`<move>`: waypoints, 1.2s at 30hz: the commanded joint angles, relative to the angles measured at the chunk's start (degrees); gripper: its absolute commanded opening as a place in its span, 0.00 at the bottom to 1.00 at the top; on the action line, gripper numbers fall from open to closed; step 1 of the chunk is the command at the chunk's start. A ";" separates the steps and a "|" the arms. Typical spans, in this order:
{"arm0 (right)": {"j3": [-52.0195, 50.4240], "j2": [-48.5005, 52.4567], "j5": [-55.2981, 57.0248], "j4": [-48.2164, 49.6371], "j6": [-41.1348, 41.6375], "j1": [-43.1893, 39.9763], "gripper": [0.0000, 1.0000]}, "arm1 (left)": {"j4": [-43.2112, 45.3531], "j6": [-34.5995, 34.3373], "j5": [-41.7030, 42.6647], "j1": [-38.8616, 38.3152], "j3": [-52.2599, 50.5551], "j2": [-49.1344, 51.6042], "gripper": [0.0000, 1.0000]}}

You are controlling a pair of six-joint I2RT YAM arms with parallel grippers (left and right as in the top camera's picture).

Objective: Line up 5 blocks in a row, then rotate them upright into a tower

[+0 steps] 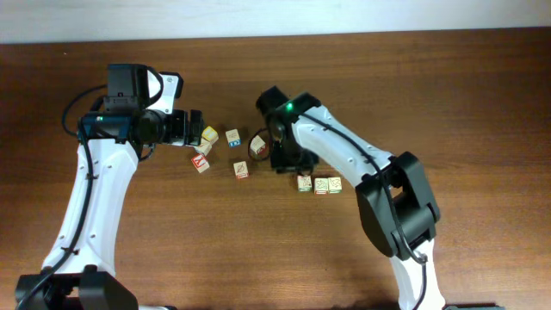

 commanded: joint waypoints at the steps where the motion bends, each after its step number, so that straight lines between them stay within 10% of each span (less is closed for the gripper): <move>1: -3.78 -0.11 -0.20 3.45 3.02 1.22 0.32 | 0.09 -0.74 -0.24 0.02 1.25 0.20 0.99; 21: -4.02 -0.15 3.82 0.66 7.41 1.20 0.32 | 0.09 -0.74 -0.24 0.02 1.25 0.20 0.99; 28: 10.97 -1.62 0.13 -0.37 -10.12 -0.24 0.69 | 0.09 -0.74 -0.24 0.02 1.25 0.20 0.99; 36: 11.56 4.15 -1.33 11.54 -32.11 0.42 0.68 | 0.09 -0.74 -0.24 0.02 1.25 0.20 0.99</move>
